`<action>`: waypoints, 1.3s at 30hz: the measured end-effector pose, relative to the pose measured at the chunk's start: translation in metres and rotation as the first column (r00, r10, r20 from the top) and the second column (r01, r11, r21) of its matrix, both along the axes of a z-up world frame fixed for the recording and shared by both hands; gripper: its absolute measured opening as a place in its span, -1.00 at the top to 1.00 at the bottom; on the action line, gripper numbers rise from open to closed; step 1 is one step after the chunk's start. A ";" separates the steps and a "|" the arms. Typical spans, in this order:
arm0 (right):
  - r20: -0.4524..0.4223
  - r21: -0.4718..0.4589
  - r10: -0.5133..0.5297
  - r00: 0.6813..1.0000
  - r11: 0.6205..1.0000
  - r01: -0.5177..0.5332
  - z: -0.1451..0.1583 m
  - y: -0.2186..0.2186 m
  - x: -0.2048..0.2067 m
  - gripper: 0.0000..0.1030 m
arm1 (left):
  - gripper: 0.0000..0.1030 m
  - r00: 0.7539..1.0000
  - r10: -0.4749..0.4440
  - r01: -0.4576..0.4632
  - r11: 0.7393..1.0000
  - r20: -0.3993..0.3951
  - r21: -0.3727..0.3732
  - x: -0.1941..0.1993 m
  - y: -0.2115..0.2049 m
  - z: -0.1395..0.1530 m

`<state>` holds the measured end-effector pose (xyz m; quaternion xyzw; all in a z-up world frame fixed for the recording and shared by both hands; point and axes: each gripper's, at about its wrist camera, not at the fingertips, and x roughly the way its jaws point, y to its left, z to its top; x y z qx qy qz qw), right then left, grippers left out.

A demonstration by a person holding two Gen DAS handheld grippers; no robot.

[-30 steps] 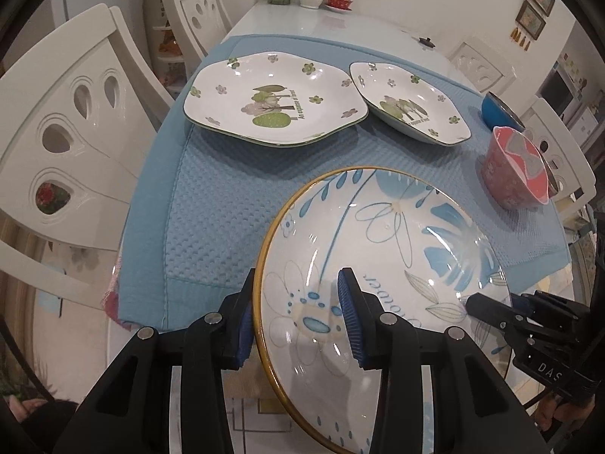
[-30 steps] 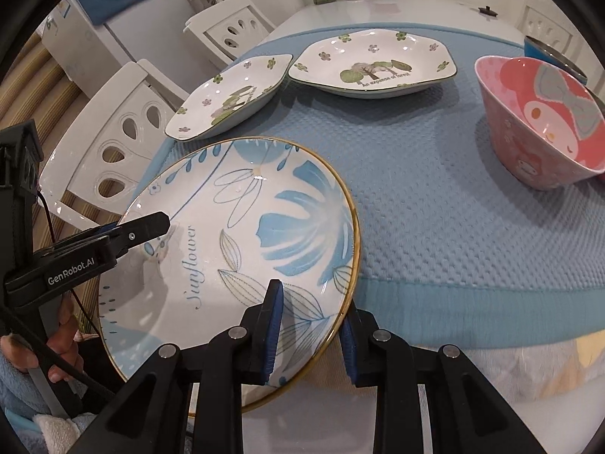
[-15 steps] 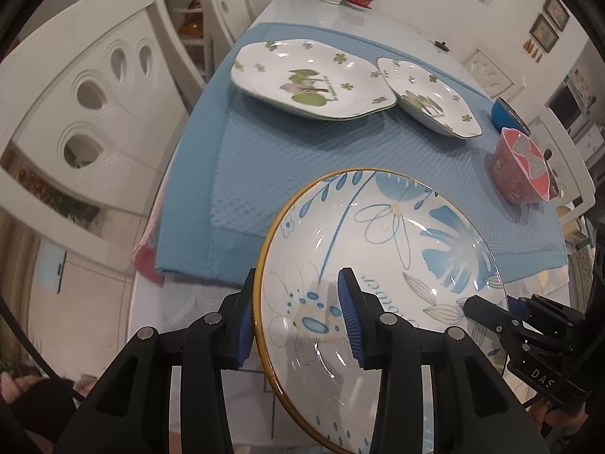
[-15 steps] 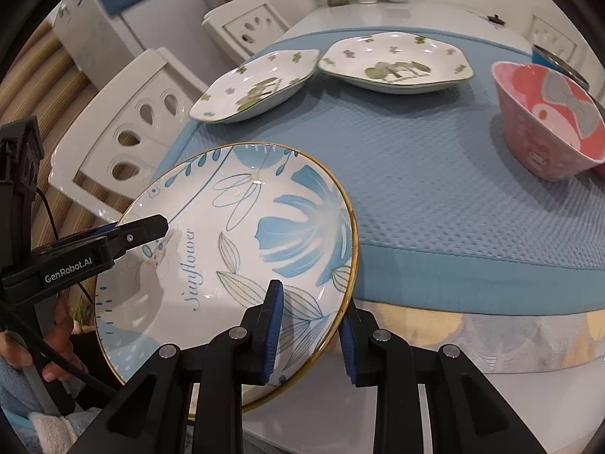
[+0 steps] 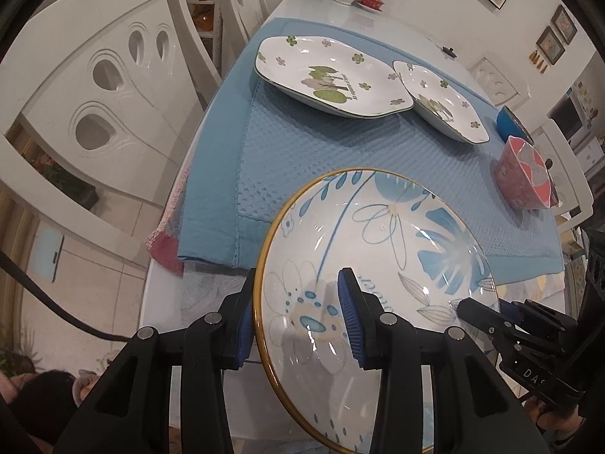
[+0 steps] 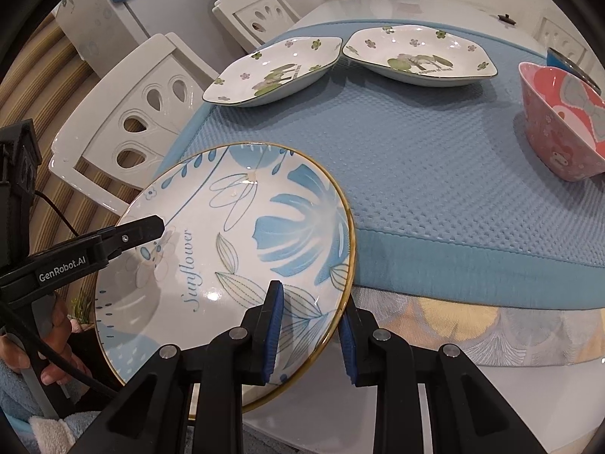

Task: Organize plates and bowls
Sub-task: 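Lift the round blue-leaf plate with both grippers and carry it toward the mat edge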

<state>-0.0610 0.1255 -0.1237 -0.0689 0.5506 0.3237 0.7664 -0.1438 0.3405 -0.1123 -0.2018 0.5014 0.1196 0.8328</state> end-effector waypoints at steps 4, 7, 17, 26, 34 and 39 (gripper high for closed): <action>-0.016 -0.003 -0.032 0.999 0.999 0.032 -0.004 -0.003 0.004 0.49 | 0.29 1.000 -0.014 0.015 1.000 -0.014 0.006 0.007 -0.003 -0.003; -0.032 -0.013 -0.045 0.998 0.999 0.044 -0.008 -0.004 0.007 0.49 | 0.29 1.000 -0.013 0.013 1.000 -0.012 -0.005 0.008 -0.002 -0.004; -0.043 -0.008 -0.038 0.998 0.999 0.038 -0.010 -0.004 0.009 0.49 | 0.29 0.999 0.008 -0.010 0.999 -0.053 -0.045 0.013 0.004 -0.017; -0.036 -0.007 -0.043 0.998 0.999 0.043 -0.010 -0.004 0.008 0.49 | 0.29 0.998 0.002 -0.005 0.999 -0.060 -0.054 0.013 0.005 -0.022; -0.015 -0.010 -0.057 0.998 0.998 0.057 -0.010 -0.003 0.006 0.49 | 0.25 0.998 -0.015 0.012 0.999 -0.061 -0.044 0.012 0.004 -0.022; -0.005 -0.012 -0.065 0.998 0.998 0.065 -0.011 -0.003 0.005 0.47 | 0.20 0.997 -0.027 0.026 1.000 -0.067 -0.017 0.013 0.002 -0.020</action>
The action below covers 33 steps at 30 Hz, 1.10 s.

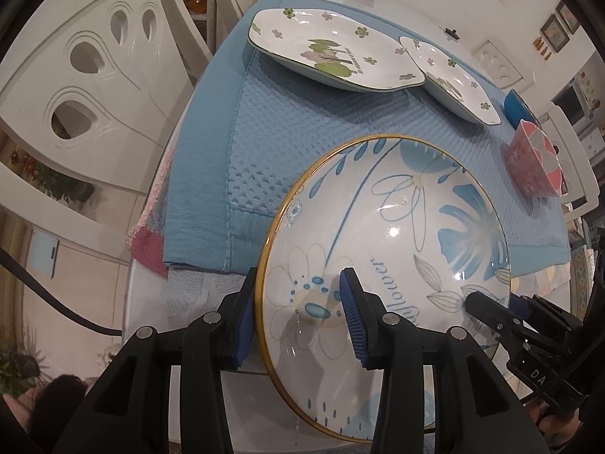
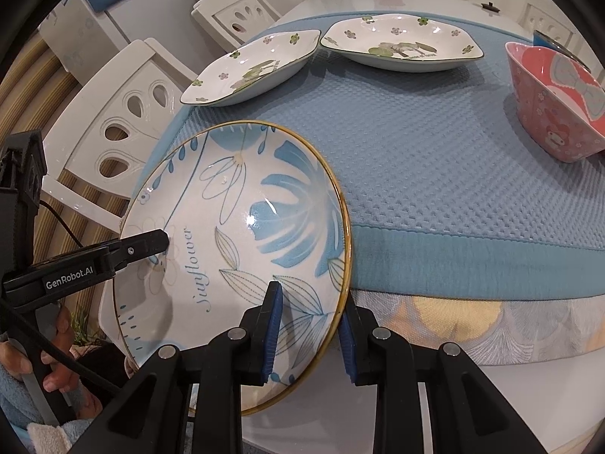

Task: Organize plates and bowls
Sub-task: 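Lift the round blue-leaf plate with both grippers and carry it toward the mat edge, then lower the round plate onto the table and open both grippers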

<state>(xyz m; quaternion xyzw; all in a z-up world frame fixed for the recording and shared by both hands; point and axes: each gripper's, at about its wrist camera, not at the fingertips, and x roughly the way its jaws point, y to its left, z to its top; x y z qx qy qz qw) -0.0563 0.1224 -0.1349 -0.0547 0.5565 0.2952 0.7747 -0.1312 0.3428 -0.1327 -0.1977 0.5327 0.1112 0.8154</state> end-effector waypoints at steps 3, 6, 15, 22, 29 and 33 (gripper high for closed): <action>0.005 0.013 0.011 1.000 1.000 -0.011 0.000 0.002 -0.003 0.19 | 0.10 1.000 -0.001 0.001 1.000 0.006 0.019 -0.003 0.003 0.003; 0.026 -0.007 0.029 0.999 1.000 -0.029 0.002 0.009 -0.007 -0.07 | 0.10 1.000 0.005 -0.005 1.000 0.018 0.026 -0.008 0.007 0.007; 0.058 -0.066 0.060 0.997 0.996 -0.056 0.001 0.019 -0.015 -0.37 | 0.10 0.999 0.036 -0.036 0.999 0.019 0.030 -0.021 0.016 0.009; 0.118 -0.022 -0.022 0.993 0.999 0.025 0.022 -0.019 -0.020 -0.37 | 0.10 0.998 0.025 -0.030 0.996 0.059 0.089 -0.024 0.013 0.028; 0.289 0.038 -0.125 0.949 0.992 0.120 0.088 -0.083 -0.020 -0.38 | 0.10 0.991 -0.045 0.032 0.994 0.123 0.108 -0.011 0.005 0.055; 0.471 0.091 -0.190 0.862 0.982 0.167 0.142 -0.111 -0.023 -0.41 | 0.10 0.987 -0.049 0.036 0.996 0.156 0.086 0.000 0.006 0.073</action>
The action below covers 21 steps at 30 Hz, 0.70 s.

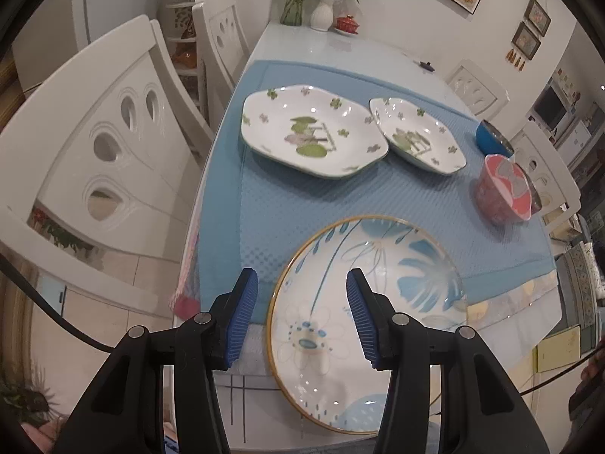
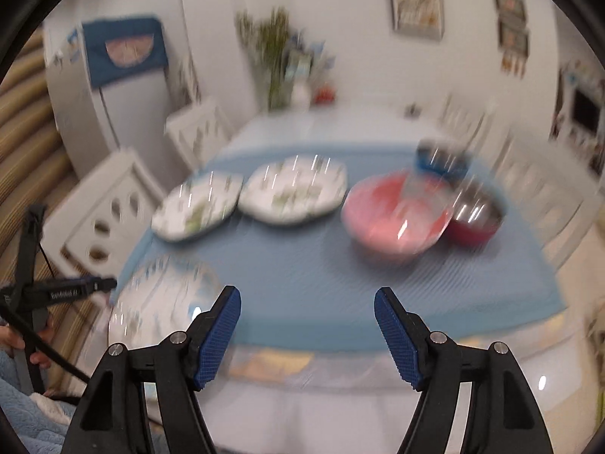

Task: Organize plates and bowls
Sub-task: 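Lower the round plate onto the table and open both grippers, then move both grippers toward the green-tree hexagonal plates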

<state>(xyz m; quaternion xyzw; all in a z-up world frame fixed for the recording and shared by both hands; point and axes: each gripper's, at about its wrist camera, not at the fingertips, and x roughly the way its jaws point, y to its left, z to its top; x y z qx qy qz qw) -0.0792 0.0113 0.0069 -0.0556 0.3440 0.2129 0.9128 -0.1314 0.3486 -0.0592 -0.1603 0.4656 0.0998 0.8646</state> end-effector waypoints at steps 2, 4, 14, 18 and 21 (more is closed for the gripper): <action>0.080 0.021 -0.010 0.997 1.000 0.008 0.025 -0.010 -0.002 -0.60 | 0.10 1.000 -0.009 0.009 0.999 -0.008 0.037 0.005 -0.002 0.011; 0.091 0.085 0.019 0.996 0.996 -0.027 0.053 -0.018 0.000 -0.63 | 0.10 1.000 -0.023 0.025 0.997 -0.021 0.066 0.014 -0.003 0.024; 0.340 0.289 -0.029 0.940 0.954 -0.076 0.187 -0.025 0.018 -0.85 | -0.20 0.984 0.000 -0.025 0.990 0.176 0.141 0.054 0.025 0.126; 0.424 0.286 -0.021 0.905 0.951 -0.113 0.227 -0.009 0.034 -0.91 | -0.20 0.964 -0.014 -0.032 0.985 0.265 0.169 0.063 0.033 0.152; 0.441 0.295 -0.010 0.897 0.946 -0.134 0.235 0.004 0.049 -0.91 | -0.20 0.958 -0.004 -0.048 0.983 0.288 0.174 0.073 0.041 0.159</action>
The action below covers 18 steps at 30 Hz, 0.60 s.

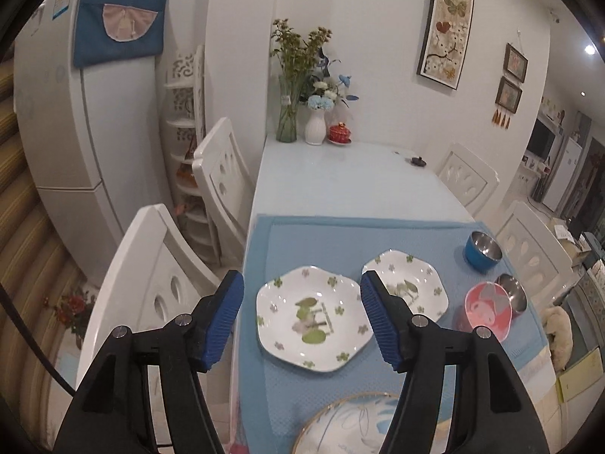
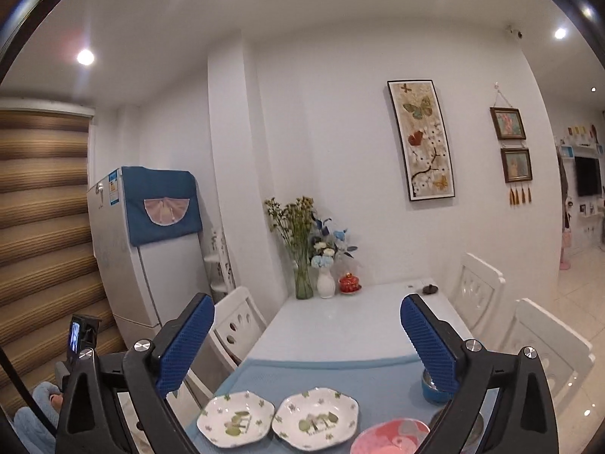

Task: Organize plates and bowls
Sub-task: 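Move both grippers toward the green-tree hexagonal plates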

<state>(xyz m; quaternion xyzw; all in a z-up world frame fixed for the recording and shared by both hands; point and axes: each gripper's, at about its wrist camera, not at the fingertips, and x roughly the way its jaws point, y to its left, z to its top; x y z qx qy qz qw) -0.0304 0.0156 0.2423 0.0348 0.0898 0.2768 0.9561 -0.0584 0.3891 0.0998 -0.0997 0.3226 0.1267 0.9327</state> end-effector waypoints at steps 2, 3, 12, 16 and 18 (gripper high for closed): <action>-0.034 0.029 0.033 0.999 0.999 -0.032 -0.005 0.012 0.017 -0.91 | -0.21 1.000 0.028 -0.028 1.000 -0.013 -0.003 0.004 0.006 -0.002; -0.055 0.036 0.045 0.997 0.998 -0.043 -0.010 0.018 0.025 -0.91 | -0.21 0.999 0.046 -0.046 0.999 -0.024 -0.007 0.006 0.009 -0.005; -0.412 0.222 0.340 0.845 0.937 -0.269 -0.144 0.096 0.105 -0.91 | -0.30 0.970 0.104 -0.103 0.995 -0.219 0.014 0.031 0.026 -0.070; -0.644 0.304 0.399 0.653 0.917 -0.259 -0.231 0.129 0.136 -0.74 | -0.30 0.951 0.064 -0.088 0.994 -0.303 -0.066 0.044 0.035 -0.109; -0.713 0.268 0.365 0.598 0.931 -0.248 -0.262 0.143 0.148 -0.67 | -0.30 0.941 0.067 -0.113 0.986 -0.332 -0.122 0.055 0.044 -0.127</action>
